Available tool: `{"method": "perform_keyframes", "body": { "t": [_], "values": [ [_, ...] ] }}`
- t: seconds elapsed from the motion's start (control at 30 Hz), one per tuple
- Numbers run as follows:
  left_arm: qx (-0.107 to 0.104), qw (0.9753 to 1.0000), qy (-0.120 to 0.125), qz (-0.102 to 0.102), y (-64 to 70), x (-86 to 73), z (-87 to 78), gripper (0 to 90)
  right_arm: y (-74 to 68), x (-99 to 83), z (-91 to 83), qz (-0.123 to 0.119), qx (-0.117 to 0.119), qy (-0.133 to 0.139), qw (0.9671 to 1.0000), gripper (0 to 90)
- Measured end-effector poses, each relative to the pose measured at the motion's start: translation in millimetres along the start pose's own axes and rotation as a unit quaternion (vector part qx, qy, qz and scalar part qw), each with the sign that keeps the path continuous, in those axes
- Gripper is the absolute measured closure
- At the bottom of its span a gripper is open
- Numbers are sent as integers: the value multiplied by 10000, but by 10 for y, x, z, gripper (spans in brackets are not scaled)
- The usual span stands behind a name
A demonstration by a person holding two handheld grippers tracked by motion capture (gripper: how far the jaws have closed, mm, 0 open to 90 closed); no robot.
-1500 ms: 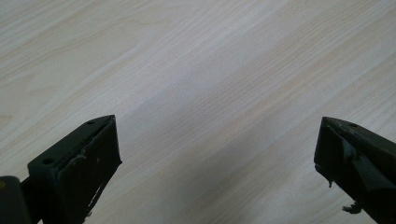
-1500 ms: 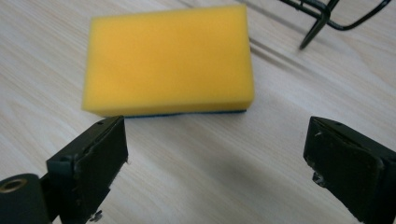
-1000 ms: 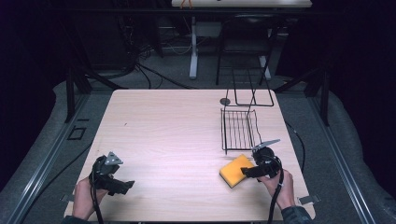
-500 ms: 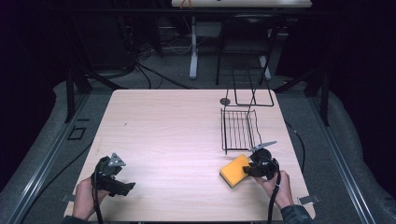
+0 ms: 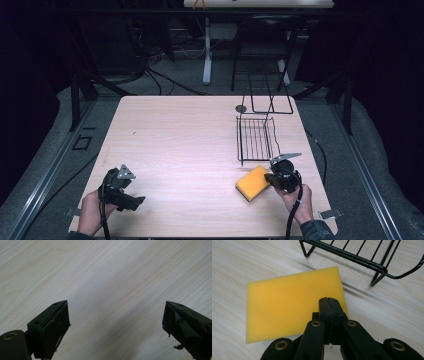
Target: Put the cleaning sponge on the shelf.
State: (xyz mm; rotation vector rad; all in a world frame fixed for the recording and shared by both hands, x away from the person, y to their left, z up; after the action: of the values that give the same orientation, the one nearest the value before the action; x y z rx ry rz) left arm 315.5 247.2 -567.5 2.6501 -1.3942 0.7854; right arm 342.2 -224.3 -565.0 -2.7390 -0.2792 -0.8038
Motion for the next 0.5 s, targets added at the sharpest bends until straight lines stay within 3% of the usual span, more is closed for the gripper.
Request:
{"method": "perform_keyframes", "body": {
  "t": [0.23,0.37,0.43,0.47,0.5],
  "values": [
    [-34,10000,9,1,-3,-5,0,74,-41,48,-146,47,158,286,9995,900],
    [-55,10000,1,11,1,0,6,74,-69,48,-178,-88,286,326,9990,900],
    [-38,10000,-3,8,-3,2,8,74,-100,49,-182,-58,369,328,9988,850],
    [-59,10000,5,7,-4,1,7,74,-113,51,-176,-153,434,298,9985,809],
    [-39,10000,8,-2,-2,1,6,74,-158,42,-165,-162,535,224,9982,721]
  ]
}}
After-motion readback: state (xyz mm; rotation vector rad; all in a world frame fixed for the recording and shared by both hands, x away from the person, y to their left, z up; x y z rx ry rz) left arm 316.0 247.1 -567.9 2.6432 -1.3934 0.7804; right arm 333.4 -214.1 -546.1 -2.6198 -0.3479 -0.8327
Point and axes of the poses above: each handheld gripper's, and its own axes: z roughly forward along the jaws, x roughly out of its top, y roughly to its right, the point moved 4 cm from there along z, roughly forward along the jaws, and after that the axes turned 13 degrees about z, right-handed, at the moved point
